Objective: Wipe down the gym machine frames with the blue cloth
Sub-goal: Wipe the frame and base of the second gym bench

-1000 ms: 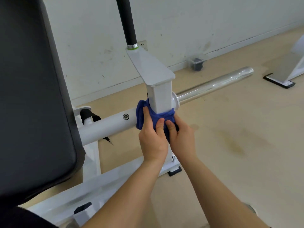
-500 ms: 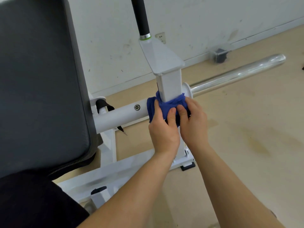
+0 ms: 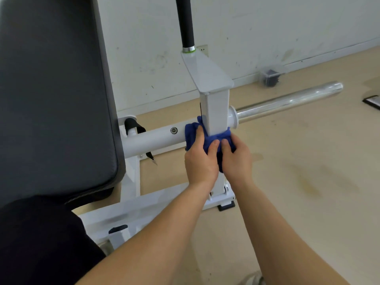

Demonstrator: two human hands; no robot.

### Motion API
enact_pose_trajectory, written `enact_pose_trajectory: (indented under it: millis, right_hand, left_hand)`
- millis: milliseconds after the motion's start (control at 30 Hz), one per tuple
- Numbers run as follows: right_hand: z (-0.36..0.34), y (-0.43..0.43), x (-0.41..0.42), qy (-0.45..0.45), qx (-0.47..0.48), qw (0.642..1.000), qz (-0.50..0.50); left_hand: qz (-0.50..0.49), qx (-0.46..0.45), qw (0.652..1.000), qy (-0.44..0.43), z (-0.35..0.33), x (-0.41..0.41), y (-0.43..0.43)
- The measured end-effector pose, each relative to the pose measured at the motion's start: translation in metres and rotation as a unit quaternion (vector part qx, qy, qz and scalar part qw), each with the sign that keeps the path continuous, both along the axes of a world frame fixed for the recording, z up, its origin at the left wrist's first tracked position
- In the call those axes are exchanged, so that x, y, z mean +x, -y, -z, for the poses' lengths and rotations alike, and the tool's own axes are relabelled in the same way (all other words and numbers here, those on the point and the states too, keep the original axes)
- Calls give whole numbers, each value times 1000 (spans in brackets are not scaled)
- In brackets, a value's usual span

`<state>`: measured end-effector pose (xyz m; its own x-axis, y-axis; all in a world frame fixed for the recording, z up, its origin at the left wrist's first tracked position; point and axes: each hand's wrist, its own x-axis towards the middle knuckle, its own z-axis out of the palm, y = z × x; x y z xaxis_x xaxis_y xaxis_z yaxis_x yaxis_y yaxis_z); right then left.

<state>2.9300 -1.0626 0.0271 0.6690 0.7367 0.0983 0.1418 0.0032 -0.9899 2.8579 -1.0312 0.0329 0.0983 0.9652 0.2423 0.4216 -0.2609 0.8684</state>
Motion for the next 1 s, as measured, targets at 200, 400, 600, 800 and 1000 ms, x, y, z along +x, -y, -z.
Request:
enact_pose_trajectory:
  millis: [200,400,600,800,1000]
  right_hand:
    - [-36,4,6,77,48,996,-14]
    - [-47,-6,7,112,77,991,-11]
    - [14,-8,18,89,8,996,-8]
    - [61,-12,19,75,-25,997,-21]
    - [61,-6,16,52,-39,997,-30]
  left_hand:
    - [19,65,997,36,-36,-2,0]
    - [15,64,996,58,-15,3,1]
    - [-15,93,995,-8,34,4,-1]
    - [-7,3,999,-38,79,1,-4]
    - [-11,-40,999,-15,64,-1,0]
